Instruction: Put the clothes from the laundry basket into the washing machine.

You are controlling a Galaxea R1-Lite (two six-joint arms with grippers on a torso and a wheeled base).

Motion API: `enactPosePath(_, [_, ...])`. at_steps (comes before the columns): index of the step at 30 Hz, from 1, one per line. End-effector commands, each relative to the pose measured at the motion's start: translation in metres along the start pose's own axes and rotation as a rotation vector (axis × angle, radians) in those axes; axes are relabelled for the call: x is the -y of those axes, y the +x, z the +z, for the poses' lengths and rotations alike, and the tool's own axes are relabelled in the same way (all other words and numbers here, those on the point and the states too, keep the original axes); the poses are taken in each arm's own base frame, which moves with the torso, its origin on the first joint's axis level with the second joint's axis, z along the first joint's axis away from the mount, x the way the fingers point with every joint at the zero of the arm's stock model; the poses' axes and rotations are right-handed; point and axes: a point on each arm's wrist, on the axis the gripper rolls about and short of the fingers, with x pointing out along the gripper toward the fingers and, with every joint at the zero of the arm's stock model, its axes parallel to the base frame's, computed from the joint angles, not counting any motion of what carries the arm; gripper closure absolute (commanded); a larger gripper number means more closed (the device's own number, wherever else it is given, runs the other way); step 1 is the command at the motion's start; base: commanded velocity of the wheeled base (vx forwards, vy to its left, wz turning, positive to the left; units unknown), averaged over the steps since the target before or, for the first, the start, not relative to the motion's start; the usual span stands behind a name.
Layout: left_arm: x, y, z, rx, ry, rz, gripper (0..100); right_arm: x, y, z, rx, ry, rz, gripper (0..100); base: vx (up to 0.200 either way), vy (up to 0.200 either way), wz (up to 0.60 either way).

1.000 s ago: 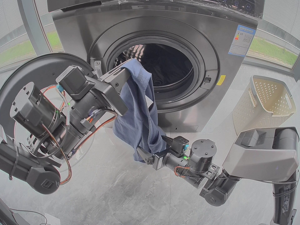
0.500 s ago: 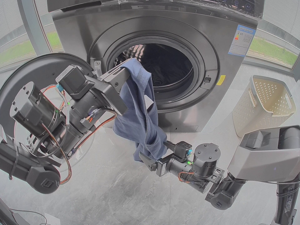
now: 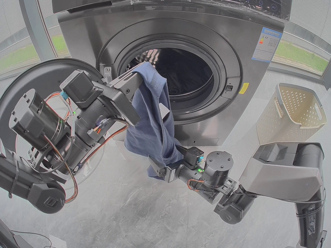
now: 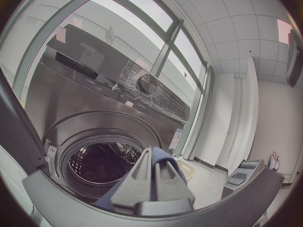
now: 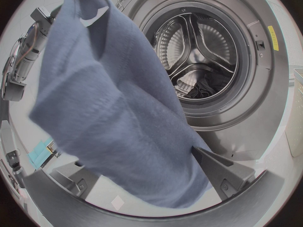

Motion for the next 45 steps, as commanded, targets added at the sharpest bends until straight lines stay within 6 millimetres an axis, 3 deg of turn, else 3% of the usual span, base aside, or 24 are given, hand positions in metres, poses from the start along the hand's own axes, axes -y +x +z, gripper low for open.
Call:
enactPosePath(1, [0.002,0.000,0.005,0.017,0.000,-0.007,100,0.019,0.027,-0.034,-0.005,-0.011,-0.039,0,0.000,0.000,0.00])
enactPosePath(12, [0.003,-0.001,0.011,0.032,-0.001,-0.012,100,0.037,0.046,-0.036,0.065,-0.002,-0.084,0,0.000,0.000,0.00])
enactPosePath(13, [0.003,-0.001,0.010,0.031,-0.003,-0.010,100,0.038,0.046,-0.035,0.071,0.000,-0.094,100,0.000,0.000,0.00])
enactPosePath(21, [0.000,-0.001,0.009,0.027,0.001,-0.001,100,0.044,0.042,-0.019,0.092,0.007,-0.113,100,0.000,0.000,0.00])
enactPosePath(28, [-0.015,-0.003,0.009,0.017,0.025,0.049,100,0.053,0.018,0.012,0.093,0.007,-0.147,100,0.000,0.000,0.00])
enactPosePath(29, [-0.023,-0.006,0.005,-0.001,0.036,0.076,100,0.054,0.005,0.024,0.085,0.000,-0.157,100,0.000,0.000,0.00])
enactPosePath(35, [-0.040,-0.015,-0.018,-0.091,0.046,0.138,100,0.054,-0.022,0.056,0.106,0.005,-0.170,100,0.000,0.000,0.00])
enactPosePath(45, [-0.049,-0.037,-0.085,-0.339,0.068,0.163,100,0.050,-0.025,0.070,0.152,0.035,-0.193,100,0.000,0.000,0.00])
